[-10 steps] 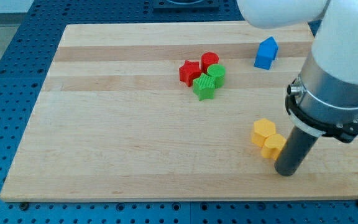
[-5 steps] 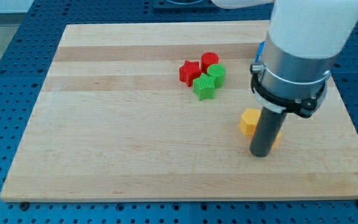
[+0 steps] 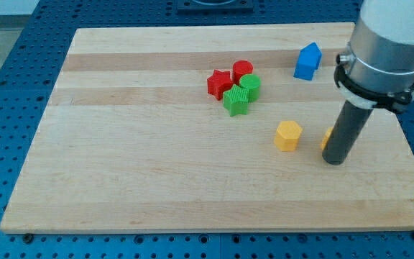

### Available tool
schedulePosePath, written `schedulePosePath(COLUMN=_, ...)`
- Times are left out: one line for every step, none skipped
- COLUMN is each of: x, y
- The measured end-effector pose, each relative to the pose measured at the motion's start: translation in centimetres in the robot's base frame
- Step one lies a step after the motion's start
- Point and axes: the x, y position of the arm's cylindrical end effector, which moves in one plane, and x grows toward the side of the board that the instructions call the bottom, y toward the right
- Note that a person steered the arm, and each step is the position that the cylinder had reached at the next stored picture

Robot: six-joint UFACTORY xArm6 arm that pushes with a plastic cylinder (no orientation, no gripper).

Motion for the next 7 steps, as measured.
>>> schedulePosePath(x=-0.4, y=0.4)
schedulePosePath(x=-1.8, y=0.4)
schedulePosePath(x=-3.4, y=0.5)
schedulePosePath(x=-4.6, y=1.7)
schedulePosePath(x=-6.4, y=1.7)
schedulePosePath(x=-7.9, y=2.6)
schedulePosePath(x=-9.5, y=3.6)
